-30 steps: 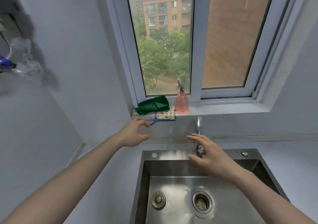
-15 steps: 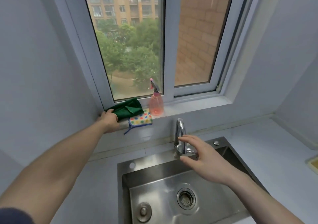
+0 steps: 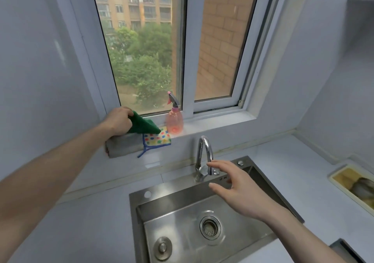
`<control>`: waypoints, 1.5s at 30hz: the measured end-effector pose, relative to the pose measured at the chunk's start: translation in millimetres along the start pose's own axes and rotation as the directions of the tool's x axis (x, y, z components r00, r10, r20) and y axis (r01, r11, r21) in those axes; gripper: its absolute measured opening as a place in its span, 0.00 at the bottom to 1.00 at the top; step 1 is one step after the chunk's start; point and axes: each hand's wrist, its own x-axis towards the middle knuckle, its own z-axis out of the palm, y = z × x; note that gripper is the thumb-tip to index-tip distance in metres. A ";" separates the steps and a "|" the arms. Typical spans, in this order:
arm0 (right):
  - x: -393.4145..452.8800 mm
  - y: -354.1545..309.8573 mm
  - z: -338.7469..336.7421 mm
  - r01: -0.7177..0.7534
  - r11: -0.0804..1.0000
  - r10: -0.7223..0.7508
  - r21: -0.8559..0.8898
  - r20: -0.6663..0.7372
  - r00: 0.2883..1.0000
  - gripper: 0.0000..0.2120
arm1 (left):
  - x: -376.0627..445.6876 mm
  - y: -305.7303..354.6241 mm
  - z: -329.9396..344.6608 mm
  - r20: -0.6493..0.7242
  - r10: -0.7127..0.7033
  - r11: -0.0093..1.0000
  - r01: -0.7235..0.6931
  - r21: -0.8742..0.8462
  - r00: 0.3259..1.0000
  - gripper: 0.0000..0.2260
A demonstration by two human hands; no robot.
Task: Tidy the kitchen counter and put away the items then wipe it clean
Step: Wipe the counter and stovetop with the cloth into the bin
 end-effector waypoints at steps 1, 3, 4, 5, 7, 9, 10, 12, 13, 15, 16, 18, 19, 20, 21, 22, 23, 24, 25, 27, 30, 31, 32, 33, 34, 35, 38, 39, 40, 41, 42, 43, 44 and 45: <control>-1.4 -2.3 1.6 0.002 1.000 -0.002 0.014 -0.011 1.000 0.23 | -7.0 5.1 -10.1 -0.057 0.060 0.998 -0.061 -0.017 0.997 0.18; -1.7 -7.2 8.2 0.003 0.998 -0.001 0.058 -0.033 0.999 0.22 | -30.6 14.4 -27.2 -0.146 0.156 0.986 -0.163 -0.038 0.977 0.14; -1.0 -10.2 13.6 -0.003 0.997 0.006 0.082 -0.038 0.999 0.22 | -46.8 18.5 -33.9 -0.174 0.194 0.977 -0.207 -0.059 0.965 0.12; -0.1 -13.9 20.4 -0.007 0.994 0.011 0.105 -0.038 0.999 0.22 | -66.2 22.4 -39.5 -0.184 0.218 0.966 -0.238 -0.098 0.959 0.11; -0.4 -22.8 39.7 -0.022 0.987 0.027 0.157 -0.029 0.999 0.25 | -110.6 25.0 -42.1 -0.154 0.215 0.944 -0.245 -0.221 0.965 0.10; -0.2 -30.4 62.4 -0.015 0.979 0.020 0.203 -0.020 1.000 0.30 | -153.5 21.5 -35.1 -0.089 0.200 0.915 -0.218 -0.339 0.976 0.09; -0.6 -32.4 74.1 -0.016 0.976 0.019 0.218 -0.012 1.000 0.32 | -173.1 19.5 -28.6 -0.051 0.197 0.903 -0.202 -0.379 0.979 0.08; -2.6 -34.6 100.0 -0.019 0.974 0.010 0.227 0.043 0.999 0.37 | -210.9 15.1 -13.1 0.042 0.183 0.880 -0.144 -0.452 0.982 0.09; -5.0 -36.9 112.1 -0.020 0.975 0.001 0.220 0.087 0.996 0.38 | -228.2 14.3 -4.5 0.101 0.171 0.872 -0.103 -0.478 0.980 0.10; -12.7 -36.7 140.8 -0.015 0.984 -0.020 0.178 0.192 0.981 0.36 | -261.6 10.3 17.3 0.194 0.153 0.857 -0.032 -0.515 0.969 0.08; -17.6 -36.1 155.6 -0.026 0.985 -0.020 0.170 0.264 0.964 0.30 | -275.9 5.8 29.9 0.216 0.151 0.846 -0.014 -0.533 0.965 0.08; -28.4 -32.7 185.7 -0.075 0.983 0.003 0.168 0.393 0.920 0.09 | -301.6 -8.4 54.0 0.251 0.120 0.853 0.029 -0.521 0.961 0.08; -33.6 -28.8 200.5 -0.092 0.984 0.015 0.154 0.440 0.898 0.03 | -314.3 -18.0 65.7 0.270 0.091 0.874 0.054 -0.483 0.958 0.08; -37.6 -24.4 216.2 -0.097 0.987 0.027 0.128 0.461 0.887 0.05 | -326.6 -30.0 77.3 0.288 0.053 0.898 0.080 -0.433 0.956 0.09; -41.5 -18.9 228.9 -0.095 0.990 0.037 0.101 0.473 0.880 0.08 | -338.0 -39.6 87.4 0.305 0.022 0.918 0.102 -0.384 0.952 0.10; -45.6 -14.9 240.8 -0.095 0.992 0.043 0.082 0.489 0.871 0.09 | -350.9 -50.1 97.8 0.329 -0.009 0.928 0.130 -0.348 0.944 0.12; -47.6 -11.9 249.9 -0.082 0.994 0.034 0.073 0.506 0.862 0.09 | -362.7 -59.5 106.8 0.354 -0.031 0.932 0.155 -0.328 0.935 0.12; -49.7 -9.8 256.0 -0.078 0.995 0.030 0.069 0.526 0.850 0.09 | -372.3 -66.4 115.1 0.382 -0.047 0.931 0.179 -0.319 0.923 0.12; -52.1 -11.0 259.2 -0.076 0.995 0.030 0.063 0.543 0.839 0.10 | -381.3 -72.9 122.0 0.404 -0.062 0.928 0.201 -0.312 0.913 0.10; -54.7 -16.6 260.1 -0.084 0.994 0.027 0.072 0.579 0.815 0.12 | -392.4 -81.9 130.9 0.428 -0.080 0.930 0.222 -0.292 0.900 0.05; -57.5 -23.6 257.6 -0.107 0.990 0.024 0.097 0.617 0.786 0.16 | -399.5 -86.1 136.4 0.423 -0.105 0.947 0.221 -0.234 0.900 0.06; -57.9 -24.5 257.8 -0.110 0.989 0.026 0.098 0.618 0.786 0.15 | -400.2 -85.2 137.6 0.415 -0.102 0.959 0.200 -0.202 0.904 0.05; -59.4 -25.8 257.6 -0.115 0.988 0.025 0.106 0.618 0.786 0.15 | -402.1 -82.4 138.2 0.416 -0.086 0.967 0.176 -0.183 0.906 0.05; -59.7 -27.2 256.6 -0.115 0.986 0.017 0.120 0.615 0.788 0.15 | -402.6 -77.7 138.5 0.410 -0.049 0.972 0.137 -0.188 0.911 0.11; -60.3 -27.5 255.6 -0.108 0.985 0.005 0.134 0.606 0.796 0.15 | -403.4 -71.0 137.9 0.409 0.006 0.971 0.093 -0.222 0.912 0.18; -60.8 -27.9 254.7 -0.103 0.983 -0.007 0.151 0.593 0.805 0.16 | -404.0 -64.1 138.0 0.410 0.052 0.966 0.058 -0.251 0.910 0.23; -60.6 -28.4 247.2 -0.117 0.968 -0.034 0.222 0.579 0.815 0.18 | -399.4 -50.5 141.3 0.381 0.118 0.958 -0.004 -0.285 0.917 0.22; -60.6 -27.4 244.1 -0.127 0.963 -0.036 0.237 0.582 0.813 0.19 | -396.8 -49.7 142.1 0.367 0.111 0.959 -0.002 -0.284 0.923 0.18; -61.6 -25.3 240.4 -0.140 0.957 -0.036 0.253 0.586 0.810 0.21 | -393.7 -49.1 142.5 0.354 0.110 0.958 -0.003 -0.288 0.929 0.13; -63.3 -22.7 236.4 -0.161 0.951 -0.028 0.265 0.593 0.805 0.23 | -390.2 -48.9 143.2 0.338 0.112 0.956 -0.009 -0.292 0.934 0.08; -65.3 -20.0 232.2 -0.189 0.943 -0.016 0.274 0.606 0.795 0.24 | -387.0 -48.3 142.6 0.326 0.121 0.955 -0.021 -0.296 0.938 0.04; -68.4 -17.6 228.2 -0.215 0.934 -0.008 0.286 0.617 0.787 0.23 | -384.4 -46.3 141.9 0.324 0.138 0.953 -0.036 -0.301 0.936 0.03; -72.0 -16.0 224.3 -0.236 0.925 -0.003 0.299 0.625 0.781 0.20 | -382.2 -43.8 141.9 0.328 0.154 0.949 -0.048 -0.311 0.932 0.07; -75.5 -15.9 220.2 -0.255 0.915 0.001 0.314 0.629 0.777 0.17 | -380.4 -41.1 142.9 0.330 0.172 0.942 -0.058 -0.329 0.928 0.10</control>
